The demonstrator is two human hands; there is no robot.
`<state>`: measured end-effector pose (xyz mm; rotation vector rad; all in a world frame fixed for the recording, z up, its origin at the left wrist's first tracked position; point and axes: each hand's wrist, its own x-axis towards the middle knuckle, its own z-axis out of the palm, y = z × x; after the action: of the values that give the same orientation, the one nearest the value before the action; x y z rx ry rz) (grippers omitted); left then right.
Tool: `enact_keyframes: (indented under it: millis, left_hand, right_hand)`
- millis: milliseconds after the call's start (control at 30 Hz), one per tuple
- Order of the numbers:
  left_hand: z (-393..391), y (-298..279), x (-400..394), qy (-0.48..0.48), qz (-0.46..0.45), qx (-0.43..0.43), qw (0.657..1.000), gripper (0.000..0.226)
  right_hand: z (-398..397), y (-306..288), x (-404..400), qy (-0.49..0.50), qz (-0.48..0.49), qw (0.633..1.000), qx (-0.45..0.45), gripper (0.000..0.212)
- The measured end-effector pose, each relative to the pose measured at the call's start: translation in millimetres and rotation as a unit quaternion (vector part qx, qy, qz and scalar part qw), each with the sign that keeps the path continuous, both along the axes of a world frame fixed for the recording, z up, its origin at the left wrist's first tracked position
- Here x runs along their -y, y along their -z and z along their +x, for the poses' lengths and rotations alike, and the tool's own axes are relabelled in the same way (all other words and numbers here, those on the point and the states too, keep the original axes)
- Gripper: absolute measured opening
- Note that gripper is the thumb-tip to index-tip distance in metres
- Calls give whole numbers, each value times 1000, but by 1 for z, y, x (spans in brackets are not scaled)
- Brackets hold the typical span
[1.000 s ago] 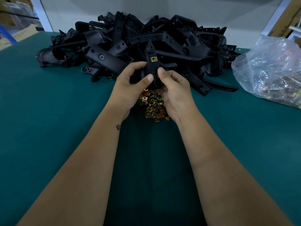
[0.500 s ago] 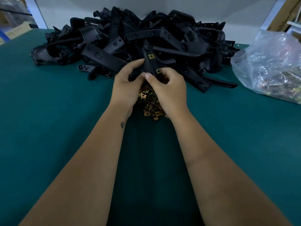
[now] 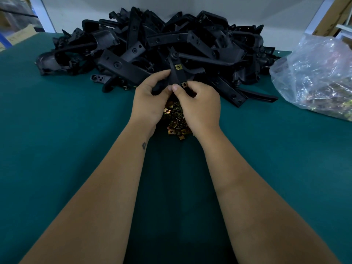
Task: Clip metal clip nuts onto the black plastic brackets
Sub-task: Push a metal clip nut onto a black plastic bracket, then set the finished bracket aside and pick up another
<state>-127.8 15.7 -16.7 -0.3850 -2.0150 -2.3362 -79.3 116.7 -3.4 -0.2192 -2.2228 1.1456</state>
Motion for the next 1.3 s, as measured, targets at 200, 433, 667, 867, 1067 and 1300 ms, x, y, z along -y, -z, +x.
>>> enact_keyframes:
  millis: [200, 433, 667, 867, 1067, 1300]
  left_hand:
    - [-1, 1, 0, 1, -3, 0, 1000, 33]
    - [-1, 0, -1, -4, -8, -4, 1000, 34]
    - [3, -4, 0, -14, -37, -13, 999, 32]
    - [9, -6, -2, -7, -24, -15, 1000, 32]
    - [8, -9, 8, -86, 46, 15, 995, 51]
    - [25, -23, 8, -79, 101, 35, 991, 105]
  right_hand:
    - [-1, 0, 0, 6, -2, 1000, 2, 26]
    - [-4, 4, 2, 47, -17, 999, -12, 27]
    - [-5, 4, 2, 31, -9, 999, -25, 24]
    - [-1, 3, 5, 32, -29, 998, -55, 14]
    - [8, -1, -1, 49, -86, 991, -87, 18]
    - [31, -14, -10, 26, -280, 955, -90, 13]
